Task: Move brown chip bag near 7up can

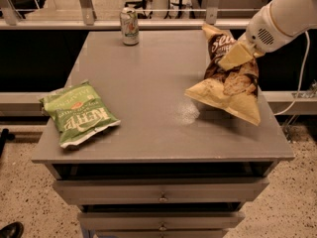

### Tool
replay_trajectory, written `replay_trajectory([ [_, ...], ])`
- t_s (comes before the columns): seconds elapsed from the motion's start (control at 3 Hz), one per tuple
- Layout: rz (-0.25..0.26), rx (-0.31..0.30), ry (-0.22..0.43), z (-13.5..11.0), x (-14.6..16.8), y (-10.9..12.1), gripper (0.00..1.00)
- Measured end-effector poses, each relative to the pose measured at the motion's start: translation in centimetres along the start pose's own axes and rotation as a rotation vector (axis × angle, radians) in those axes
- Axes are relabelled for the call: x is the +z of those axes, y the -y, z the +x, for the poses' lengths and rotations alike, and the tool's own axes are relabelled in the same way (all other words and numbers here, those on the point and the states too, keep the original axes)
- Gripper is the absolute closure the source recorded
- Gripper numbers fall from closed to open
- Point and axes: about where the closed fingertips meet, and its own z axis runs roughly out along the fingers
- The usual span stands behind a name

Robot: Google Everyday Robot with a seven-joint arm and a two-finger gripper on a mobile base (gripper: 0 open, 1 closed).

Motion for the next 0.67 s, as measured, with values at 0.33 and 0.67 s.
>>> replay_trajectory([
  [0.33,0.027,-0.027,0.075,-4.3,1.3,1.8,1.0],
  [0.67,0.017,-0.037,0.162,-9.6,3.1,3.2,1.0],
])
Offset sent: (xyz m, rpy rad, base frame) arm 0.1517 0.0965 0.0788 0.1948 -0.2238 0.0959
